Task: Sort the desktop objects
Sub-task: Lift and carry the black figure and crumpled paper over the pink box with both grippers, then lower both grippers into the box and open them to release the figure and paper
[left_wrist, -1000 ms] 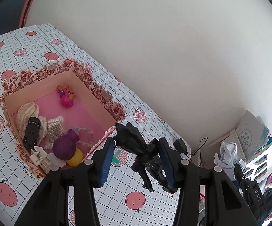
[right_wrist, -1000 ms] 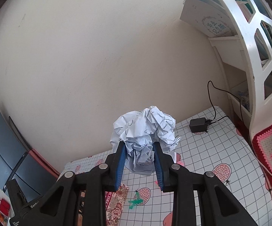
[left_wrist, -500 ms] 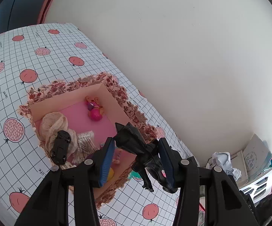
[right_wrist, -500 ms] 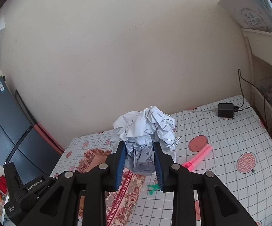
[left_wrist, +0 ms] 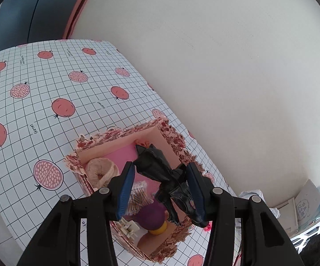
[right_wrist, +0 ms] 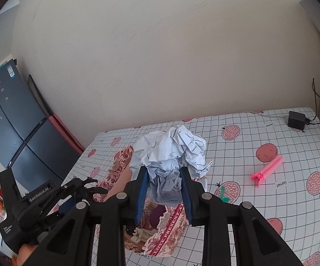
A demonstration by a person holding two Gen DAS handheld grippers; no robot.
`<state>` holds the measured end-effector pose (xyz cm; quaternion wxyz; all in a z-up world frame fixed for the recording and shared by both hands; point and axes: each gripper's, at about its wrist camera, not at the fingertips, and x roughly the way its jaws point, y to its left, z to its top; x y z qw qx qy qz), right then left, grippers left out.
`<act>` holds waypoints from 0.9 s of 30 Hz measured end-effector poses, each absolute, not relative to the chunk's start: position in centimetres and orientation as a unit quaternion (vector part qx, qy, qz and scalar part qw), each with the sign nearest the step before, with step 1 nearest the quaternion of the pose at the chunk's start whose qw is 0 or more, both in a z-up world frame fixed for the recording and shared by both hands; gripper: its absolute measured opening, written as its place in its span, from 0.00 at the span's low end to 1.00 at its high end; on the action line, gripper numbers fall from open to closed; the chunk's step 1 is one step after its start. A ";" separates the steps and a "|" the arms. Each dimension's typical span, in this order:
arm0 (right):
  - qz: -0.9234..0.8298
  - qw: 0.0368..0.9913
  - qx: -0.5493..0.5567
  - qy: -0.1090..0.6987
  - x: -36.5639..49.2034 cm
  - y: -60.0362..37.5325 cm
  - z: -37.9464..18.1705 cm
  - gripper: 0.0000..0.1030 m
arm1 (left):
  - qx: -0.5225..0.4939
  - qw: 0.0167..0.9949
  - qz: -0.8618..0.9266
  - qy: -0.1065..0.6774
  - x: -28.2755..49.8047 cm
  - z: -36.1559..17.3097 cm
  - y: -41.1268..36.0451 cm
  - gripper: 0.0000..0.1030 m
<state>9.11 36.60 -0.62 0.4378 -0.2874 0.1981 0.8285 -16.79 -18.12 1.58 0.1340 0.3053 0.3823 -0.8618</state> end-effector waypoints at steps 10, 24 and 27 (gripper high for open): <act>0.836 0.412 -0.313 0.180 5.9 35.3 -2.4 0.30 | 0.294 0.162 -0.862 0.378 -15.9 1.6 -20.7 0.48; 0.839 0.390 -0.333 0.181 3.4 35.3 -5.3 0.30 | 0.295 0.187 -0.858 0.377 -15.6 0.9 -22.3 0.48; 0.840 0.384 -0.339 0.179 2.7 35.2 -5.9 0.30 | 0.294 0.193 -0.857 0.376 -15.4 0.8 -22.6 0.48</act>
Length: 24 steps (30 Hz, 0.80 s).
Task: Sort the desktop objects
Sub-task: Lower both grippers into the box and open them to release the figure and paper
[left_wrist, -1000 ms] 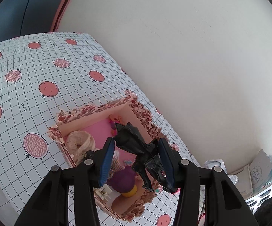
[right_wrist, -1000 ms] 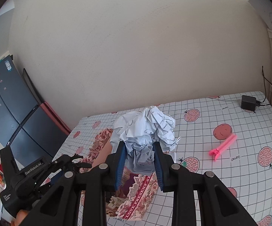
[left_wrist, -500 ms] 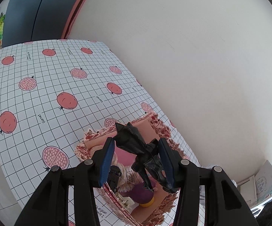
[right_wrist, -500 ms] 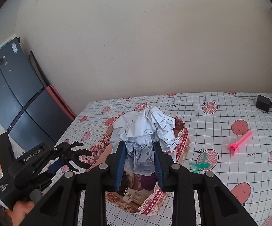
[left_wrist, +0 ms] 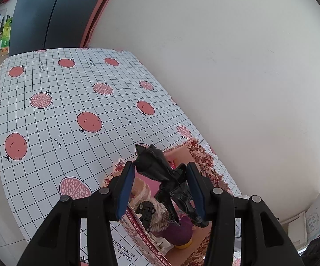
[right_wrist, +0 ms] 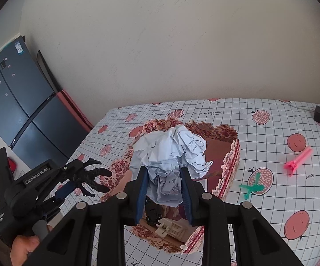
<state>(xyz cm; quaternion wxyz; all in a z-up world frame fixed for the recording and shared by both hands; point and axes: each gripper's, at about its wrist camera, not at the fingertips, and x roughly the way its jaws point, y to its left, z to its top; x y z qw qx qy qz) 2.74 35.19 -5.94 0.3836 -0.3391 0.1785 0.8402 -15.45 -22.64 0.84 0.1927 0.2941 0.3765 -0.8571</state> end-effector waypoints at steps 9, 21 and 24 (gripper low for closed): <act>0.837 0.374 -0.357 0.179 1.9 35.6 -7.8 0.30 | 0.304 0.196 -0.855 0.371 -16.1 -0.1 -23.0 0.48; 0.827 0.372 -0.377 0.188 1.7 37.4 -10.5 0.30 | 0.354 0.195 -0.843 0.354 -18.2 -3.2 -22.0 0.48; 0.825 0.371 -0.381 0.191 1.6 37.6 -11.0 0.30 | 0.364 0.196 -0.841 0.349 -18.6 -3.8 -21.8 0.48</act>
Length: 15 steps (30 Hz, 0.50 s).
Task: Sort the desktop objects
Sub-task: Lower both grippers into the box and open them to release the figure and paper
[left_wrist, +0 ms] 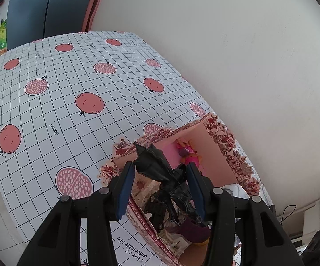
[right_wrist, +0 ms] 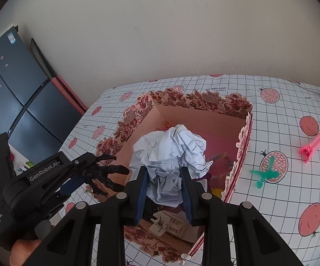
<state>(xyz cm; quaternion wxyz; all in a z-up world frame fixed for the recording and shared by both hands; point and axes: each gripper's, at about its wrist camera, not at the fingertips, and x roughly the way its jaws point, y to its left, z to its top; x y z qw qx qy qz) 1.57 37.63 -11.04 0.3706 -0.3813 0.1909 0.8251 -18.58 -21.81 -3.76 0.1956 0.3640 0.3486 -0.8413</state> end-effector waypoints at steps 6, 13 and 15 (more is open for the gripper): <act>0.821 0.370 -0.389 0.195 1.6 38.2 -12.0 0.30 | 0.381 0.194 -0.837 0.341 -19.2 -4.7 -21.4 0.48; 0.816 0.370 -0.396 0.201 1.8 38.9 -13.1 0.30 | 0.392 0.193 -0.836 0.332 -19.8 -5.4 -21.0 0.48; 0.815 0.369 -0.398 0.203 1.8 39.1 -13.3 0.30 | 0.393 0.192 -0.836 0.331 -19.8 -5.4 -21.0 0.48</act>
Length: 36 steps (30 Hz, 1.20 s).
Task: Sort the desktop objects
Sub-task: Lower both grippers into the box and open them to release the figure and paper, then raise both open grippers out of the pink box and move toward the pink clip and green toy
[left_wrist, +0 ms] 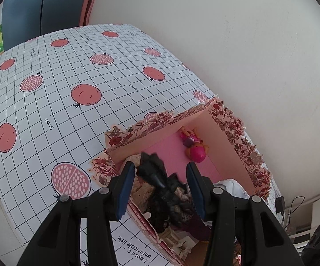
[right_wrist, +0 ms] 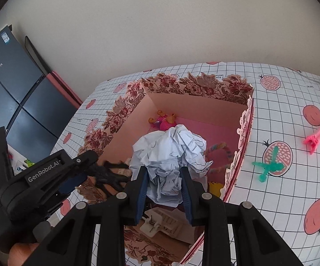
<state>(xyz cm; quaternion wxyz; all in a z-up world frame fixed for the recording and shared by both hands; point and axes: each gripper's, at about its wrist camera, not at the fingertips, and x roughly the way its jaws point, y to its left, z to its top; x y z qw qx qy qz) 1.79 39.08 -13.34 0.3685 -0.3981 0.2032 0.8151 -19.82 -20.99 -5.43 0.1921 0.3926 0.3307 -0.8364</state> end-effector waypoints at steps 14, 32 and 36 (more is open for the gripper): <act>0.821 0.358 -0.397 0.201 1.8 38.9 -13.3 0.37 | 0.396 0.185 -0.837 0.329 -20.0 -5.3 -20.8 0.60; 0.836 0.350 -0.380 0.184 2.1 38.0 -11.3 0.75 | 0.375 0.173 -0.849 0.329 -19.5 -3.1 -20.6 0.74; 0.840 0.348 -0.372 0.184 2.4 37.8 -10.5 0.81 | 0.366 0.175 -0.853 0.328 -19.1 -2.4 -20.6 0.82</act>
